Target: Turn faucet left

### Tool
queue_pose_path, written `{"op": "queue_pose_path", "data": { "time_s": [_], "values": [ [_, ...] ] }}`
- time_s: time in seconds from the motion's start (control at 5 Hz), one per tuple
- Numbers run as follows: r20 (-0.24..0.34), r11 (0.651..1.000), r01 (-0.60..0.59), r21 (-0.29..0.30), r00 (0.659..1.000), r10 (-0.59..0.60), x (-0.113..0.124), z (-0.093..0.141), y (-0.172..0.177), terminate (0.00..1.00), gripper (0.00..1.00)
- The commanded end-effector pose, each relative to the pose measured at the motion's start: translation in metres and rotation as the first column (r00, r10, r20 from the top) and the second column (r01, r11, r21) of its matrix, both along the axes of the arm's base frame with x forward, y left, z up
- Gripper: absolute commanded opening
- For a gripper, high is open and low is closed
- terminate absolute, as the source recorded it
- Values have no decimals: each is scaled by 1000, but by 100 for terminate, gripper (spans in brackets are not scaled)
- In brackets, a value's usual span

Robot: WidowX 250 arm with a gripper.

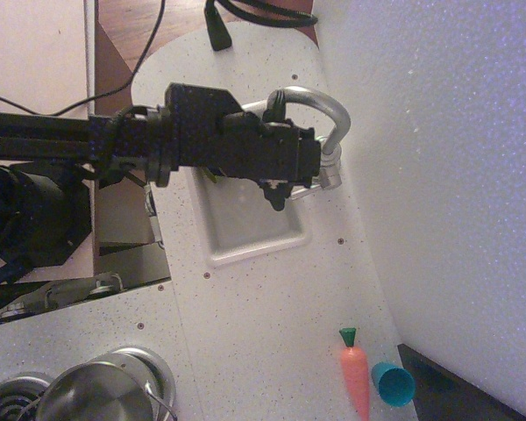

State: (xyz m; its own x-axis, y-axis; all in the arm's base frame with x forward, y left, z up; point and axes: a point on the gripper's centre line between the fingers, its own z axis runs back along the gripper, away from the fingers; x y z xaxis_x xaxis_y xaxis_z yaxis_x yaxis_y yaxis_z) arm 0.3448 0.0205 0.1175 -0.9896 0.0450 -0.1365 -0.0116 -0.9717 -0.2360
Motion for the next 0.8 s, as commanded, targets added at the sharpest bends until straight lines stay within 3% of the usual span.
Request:
{"op": "queue_pose_path", "data": {
  "time_s": [0.0, 0.2, 0.4, 0.6],
  "values": [
    [0, 1000, 0, 0, 1000, 0, 0, 0, 0, 0, 100],
    [35, 996, -63, -63, 997, 66, 0, 5, 11, 0, 100],
    [27, 987, -146, -64, 989, 148, -6, 2, 26, 0, 100],
    [10, 936, -339, -98, 940, 341, -29, -5, 74, 0, 100]
  ]
}}
